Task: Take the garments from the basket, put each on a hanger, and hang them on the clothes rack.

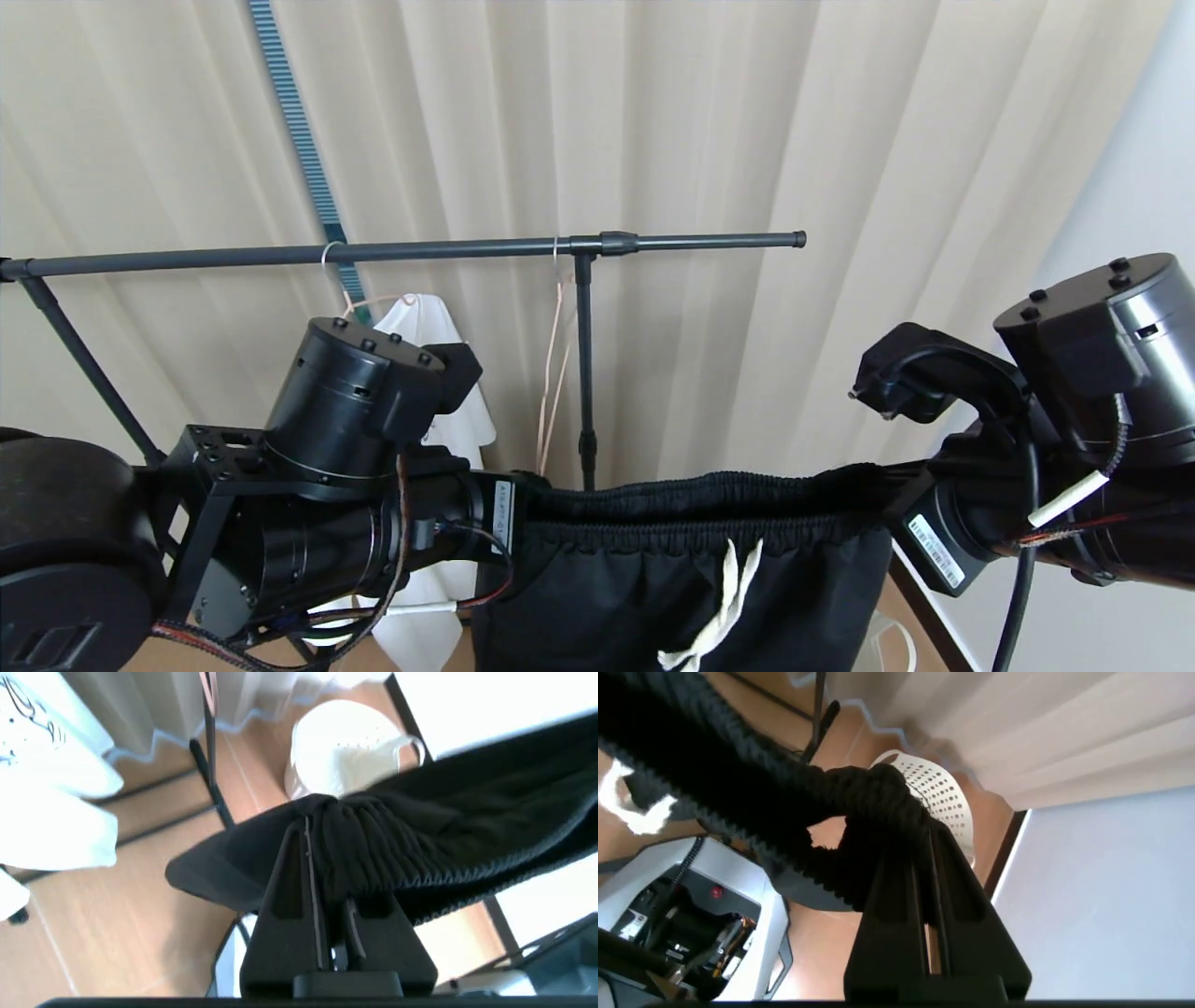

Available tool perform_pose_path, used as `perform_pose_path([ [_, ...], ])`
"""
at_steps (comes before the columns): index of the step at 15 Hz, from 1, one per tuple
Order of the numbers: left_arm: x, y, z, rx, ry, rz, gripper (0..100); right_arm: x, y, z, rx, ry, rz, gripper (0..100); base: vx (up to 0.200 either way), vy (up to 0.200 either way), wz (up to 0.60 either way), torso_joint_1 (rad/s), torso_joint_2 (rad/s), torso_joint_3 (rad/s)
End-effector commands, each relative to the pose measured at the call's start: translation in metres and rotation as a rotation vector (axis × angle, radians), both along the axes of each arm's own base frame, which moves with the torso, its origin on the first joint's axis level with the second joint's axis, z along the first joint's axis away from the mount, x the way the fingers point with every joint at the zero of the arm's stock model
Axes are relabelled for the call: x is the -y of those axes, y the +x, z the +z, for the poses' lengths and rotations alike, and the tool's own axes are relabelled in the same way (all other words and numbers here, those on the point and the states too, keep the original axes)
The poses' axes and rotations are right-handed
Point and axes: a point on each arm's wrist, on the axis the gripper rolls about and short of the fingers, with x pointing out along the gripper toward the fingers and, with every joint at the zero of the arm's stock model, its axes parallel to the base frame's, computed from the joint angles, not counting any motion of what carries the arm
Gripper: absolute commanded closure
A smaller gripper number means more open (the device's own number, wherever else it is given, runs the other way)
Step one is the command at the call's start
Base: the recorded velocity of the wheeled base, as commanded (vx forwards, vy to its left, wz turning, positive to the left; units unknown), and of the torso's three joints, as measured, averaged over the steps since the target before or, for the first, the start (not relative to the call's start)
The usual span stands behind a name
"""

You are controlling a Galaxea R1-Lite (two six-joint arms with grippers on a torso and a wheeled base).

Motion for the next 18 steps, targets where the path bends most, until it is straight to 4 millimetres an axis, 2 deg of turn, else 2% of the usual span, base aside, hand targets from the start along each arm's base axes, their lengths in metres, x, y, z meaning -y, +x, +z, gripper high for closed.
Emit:
perform_pose_path([
  [1, 0.0, 0.0, 0.007, 0.023, -0.02, 0.0, 100, -0.005, -0.001, 0.002, 0.005, 0.024, 0.004, 100, 0.0, 0.0, 0.0, 0.0, 0.0, 0.0],
  [5, -0.006, -0.005, 0.018, 0.054, -0.047, 0.005, 100, -0.01, 0.001, 0.013, 0.027, 0.115, -0.024, 100, 0.0, 0.0, 0.0, 0.0, 0.0, 0.0],
  [9, -0.027, -0.009, 0.04, 0.154, -0.051, 0.019, 100, -0.017, 0.013, 0.036, 0.094, 0.299, -0.099, 100, 0.0, 0.0, 0.0, 0.0, 0.0, 0.0],
  [11, -0.031, -0.012, 0.049, 0.18, -0.071, 0.024, 100, -0.016, 0.016, 0.042, 0.108, 0.334, -0.122, 100, 0.0, 0.0, 0.0, 0.0, 0.0, 0.0],
  [13, -0.033, -0.009, 0.053, 0.195, -0.079, 0.038, 100, -0.016, 0.016, 0.041, 0.103, 0.328, -0.123, 100, 0.0, 0.0, 0.0, 0.0, 0.0, 0.0],
  [15, -0.034, -0.005, 0.059, 0.218, -0.077, 0.046, 100, -0.015, 0.013, 0.038, 0.088, 0.311, -0.12, 100, 0.0, 0.0, 0.0, 0.0, 0.0, 0.0],
  [18, -0.032, 0.012, 0.069, 0.265, -0.056, 0.053, 100, -0.026, -0.011, 0.03, 0.013, 0.244, -0.023, 100, 0.0, 0.0, 0.0, 0.0, 0.0, 0.0],
])
